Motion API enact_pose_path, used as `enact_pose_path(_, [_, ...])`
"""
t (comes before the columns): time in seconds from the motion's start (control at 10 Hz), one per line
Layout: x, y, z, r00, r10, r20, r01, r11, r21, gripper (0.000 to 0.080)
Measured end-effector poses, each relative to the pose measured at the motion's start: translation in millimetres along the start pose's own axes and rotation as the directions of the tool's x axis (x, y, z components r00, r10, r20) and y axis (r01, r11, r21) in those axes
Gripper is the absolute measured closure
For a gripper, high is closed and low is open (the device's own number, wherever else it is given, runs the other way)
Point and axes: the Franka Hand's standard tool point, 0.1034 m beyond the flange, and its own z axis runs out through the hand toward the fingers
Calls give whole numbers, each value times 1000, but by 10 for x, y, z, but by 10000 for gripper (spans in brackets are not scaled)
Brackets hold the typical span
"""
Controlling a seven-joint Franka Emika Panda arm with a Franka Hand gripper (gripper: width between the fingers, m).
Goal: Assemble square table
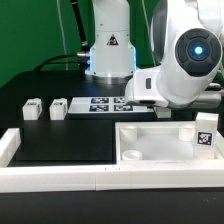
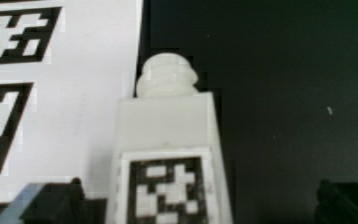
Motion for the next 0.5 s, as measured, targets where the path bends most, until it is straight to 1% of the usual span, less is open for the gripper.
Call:
enact_pose_path(0.2, [2,13,2,1000,3,1,-3,1000,2,165])
enact_pose_path(0.4, [4,26,-1,1000,5,1,-5,1000,5,515])
enact_pose_path(0.5, [5,31,-2,1000,5,2,-5,1000,6,512])
